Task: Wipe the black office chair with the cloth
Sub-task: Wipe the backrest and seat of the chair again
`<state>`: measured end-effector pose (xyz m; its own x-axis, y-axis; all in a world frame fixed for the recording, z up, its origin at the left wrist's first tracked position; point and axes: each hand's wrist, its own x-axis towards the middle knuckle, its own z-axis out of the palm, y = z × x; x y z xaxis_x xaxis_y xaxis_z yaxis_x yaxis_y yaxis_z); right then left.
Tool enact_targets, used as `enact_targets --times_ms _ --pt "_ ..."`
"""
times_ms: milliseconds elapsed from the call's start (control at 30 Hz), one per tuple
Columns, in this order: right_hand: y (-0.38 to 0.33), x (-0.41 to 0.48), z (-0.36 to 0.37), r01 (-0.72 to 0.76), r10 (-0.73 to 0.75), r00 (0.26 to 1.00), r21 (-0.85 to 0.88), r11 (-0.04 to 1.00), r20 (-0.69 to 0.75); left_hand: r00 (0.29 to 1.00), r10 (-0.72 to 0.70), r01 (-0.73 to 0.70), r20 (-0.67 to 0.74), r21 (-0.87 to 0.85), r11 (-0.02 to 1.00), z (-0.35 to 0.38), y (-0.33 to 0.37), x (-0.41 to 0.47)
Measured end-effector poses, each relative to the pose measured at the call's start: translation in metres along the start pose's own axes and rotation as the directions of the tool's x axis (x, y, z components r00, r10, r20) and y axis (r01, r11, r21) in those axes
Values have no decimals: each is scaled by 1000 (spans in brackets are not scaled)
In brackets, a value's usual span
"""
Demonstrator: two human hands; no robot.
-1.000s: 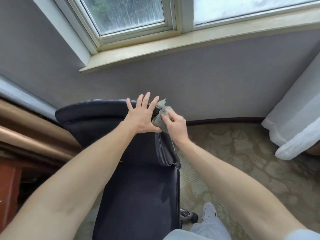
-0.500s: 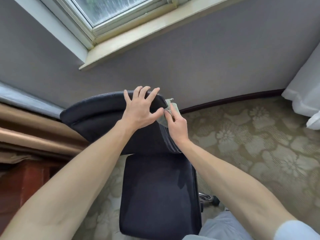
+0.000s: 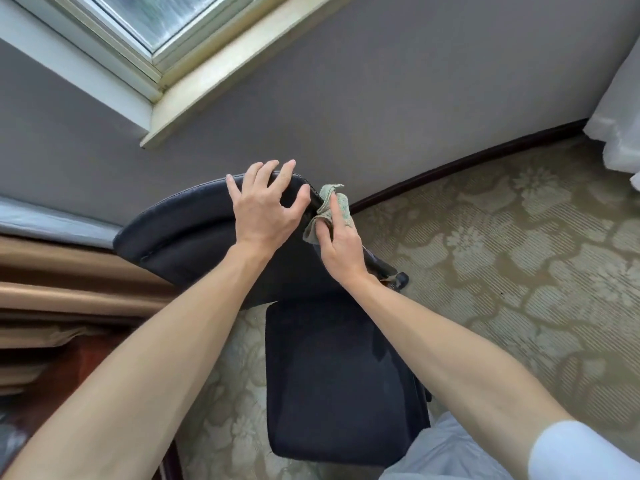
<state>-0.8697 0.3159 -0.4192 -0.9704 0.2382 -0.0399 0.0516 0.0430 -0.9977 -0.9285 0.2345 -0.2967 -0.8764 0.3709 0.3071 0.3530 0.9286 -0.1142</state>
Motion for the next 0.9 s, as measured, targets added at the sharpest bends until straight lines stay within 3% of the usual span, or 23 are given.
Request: enact_targets --times_ms 167,333,600,767,900 --pt "-17 6 -2 -35 41 999 199 979 -24 1000 -19 19 9 -32 999 -1 6 0" --pt "-34 6 -8 18 -4 998 259 966 -56 999 -23 25 24 -58 998 -5 8 -1" --pt "-37 2 -12 -36 22 999 339 940 46 998 -24 28 56 -69 997 -10 8 -2" --pt "-41 7 -17 -215 192 976 585 782 102 998 -35 39 47 -80 996 -10 7 -2" --pt "-40 7 -15 -185 177 982 512 839 65 998 -21 24 51 -57 998 -9 6 -2"
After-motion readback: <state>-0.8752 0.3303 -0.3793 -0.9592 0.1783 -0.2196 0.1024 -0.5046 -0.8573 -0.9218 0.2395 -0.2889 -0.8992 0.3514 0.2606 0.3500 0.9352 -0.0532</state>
